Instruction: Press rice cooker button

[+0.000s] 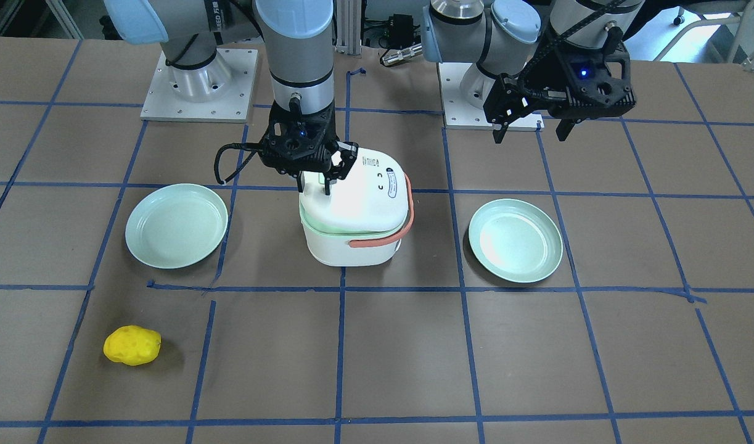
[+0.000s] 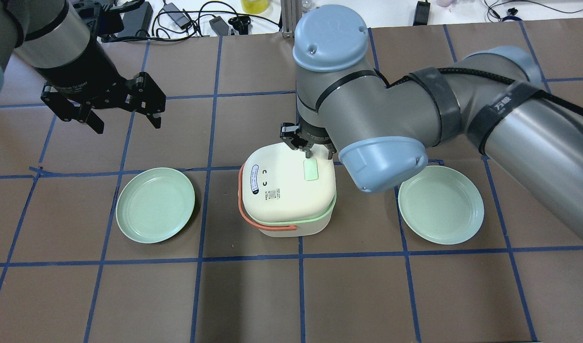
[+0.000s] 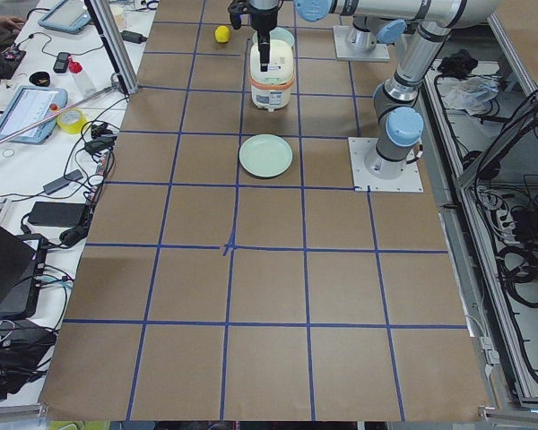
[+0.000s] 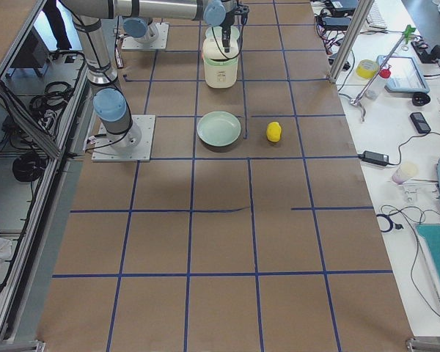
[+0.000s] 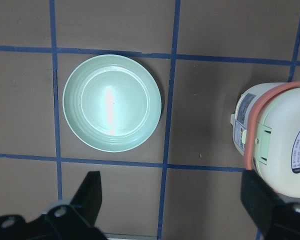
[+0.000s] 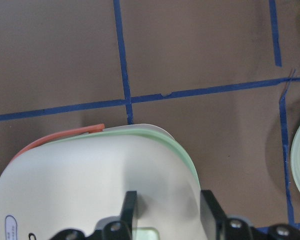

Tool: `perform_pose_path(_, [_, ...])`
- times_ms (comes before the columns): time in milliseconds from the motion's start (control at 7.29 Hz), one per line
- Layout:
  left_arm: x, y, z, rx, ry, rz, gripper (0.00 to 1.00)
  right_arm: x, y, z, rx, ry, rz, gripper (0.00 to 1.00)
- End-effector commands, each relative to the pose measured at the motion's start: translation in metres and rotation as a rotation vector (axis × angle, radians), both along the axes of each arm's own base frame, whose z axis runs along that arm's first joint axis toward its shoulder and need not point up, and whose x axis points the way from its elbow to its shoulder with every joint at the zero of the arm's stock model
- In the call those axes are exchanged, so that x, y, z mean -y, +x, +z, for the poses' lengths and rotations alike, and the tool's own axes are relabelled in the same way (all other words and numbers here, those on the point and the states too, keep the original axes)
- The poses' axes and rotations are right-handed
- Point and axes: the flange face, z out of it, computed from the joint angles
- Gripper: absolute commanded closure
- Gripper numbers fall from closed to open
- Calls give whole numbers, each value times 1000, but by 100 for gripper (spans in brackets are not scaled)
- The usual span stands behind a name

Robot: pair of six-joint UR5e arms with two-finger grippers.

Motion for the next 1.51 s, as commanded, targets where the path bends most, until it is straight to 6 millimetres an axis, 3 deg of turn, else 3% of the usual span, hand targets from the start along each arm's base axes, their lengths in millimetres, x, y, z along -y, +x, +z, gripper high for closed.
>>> perform_pose_path(0, [0, 0, 0, 0, 0, 0, 0, 19, -19, 47, -23, 9, 5, 2])
perform_pose_path(412, [0, 0, 0, 0, 0, 2, 0, 48, -95, 88, -33, -13, 81, 0])
perform_pose_path(824, [0, 0, 0, 0, 0, 2, 0, 66, -149, 99, -26, -30, 124, 0])
perform_pose_path(1098, [0, 0, 0, 0, 0, 0, 0, 75, -171, 107, 10, -45, 90, 0])
perform_pose_path(1373, [0, 0, 0, 0, 0, 0, 0, 70, -171, 110, 5, -42, 89, 0])
